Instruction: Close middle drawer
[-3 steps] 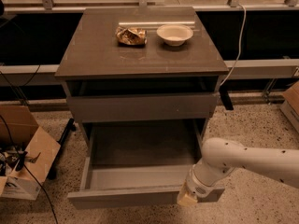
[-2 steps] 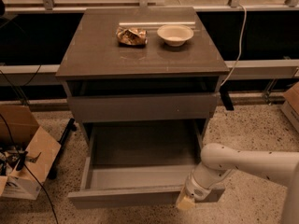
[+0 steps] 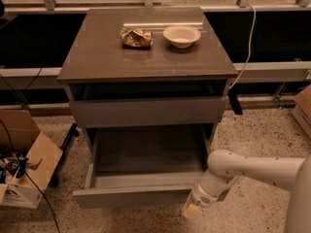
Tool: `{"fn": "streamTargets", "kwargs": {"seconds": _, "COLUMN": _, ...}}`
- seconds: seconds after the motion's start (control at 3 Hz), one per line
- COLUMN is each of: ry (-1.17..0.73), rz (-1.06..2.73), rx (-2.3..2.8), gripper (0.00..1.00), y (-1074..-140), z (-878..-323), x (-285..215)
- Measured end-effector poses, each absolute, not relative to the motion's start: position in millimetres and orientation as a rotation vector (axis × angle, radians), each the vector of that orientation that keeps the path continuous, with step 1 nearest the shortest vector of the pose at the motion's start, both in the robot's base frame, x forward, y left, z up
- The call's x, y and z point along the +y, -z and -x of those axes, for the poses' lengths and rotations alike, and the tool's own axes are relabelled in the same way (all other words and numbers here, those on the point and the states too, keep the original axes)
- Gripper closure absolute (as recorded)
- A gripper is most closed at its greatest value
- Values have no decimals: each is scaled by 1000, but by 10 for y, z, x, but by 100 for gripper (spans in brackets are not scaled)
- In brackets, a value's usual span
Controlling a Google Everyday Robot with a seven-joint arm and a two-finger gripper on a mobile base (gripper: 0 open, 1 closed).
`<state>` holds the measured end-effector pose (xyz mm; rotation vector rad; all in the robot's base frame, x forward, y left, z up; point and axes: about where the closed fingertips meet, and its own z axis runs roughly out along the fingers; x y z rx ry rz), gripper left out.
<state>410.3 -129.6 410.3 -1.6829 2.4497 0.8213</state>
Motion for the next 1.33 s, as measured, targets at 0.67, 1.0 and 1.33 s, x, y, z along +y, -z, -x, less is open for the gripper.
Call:
{"fn": "streamTargets", "kwargs": {"seconds": 0.67, "ry": -830, "rz": 1651, "rx": 2391, "gripper": 100, "y": -4015, "z": -4470, "x": -1190}}
{"fn": "streamTargets", "kwargs": {"seconds": 1.0, "ry": -734, "rz": 1616, "rx": 2279, "gripper": 100, "y": -4074, "z": -4803, "x": -1082}}
{"fn": "streamTargets", "kwargs": {"seconds": 1.33, "ry": -613, "rz": 1619, "rx": 2129, "gripper": 100, "y": -4141, "z": -5418, "x": -848}}
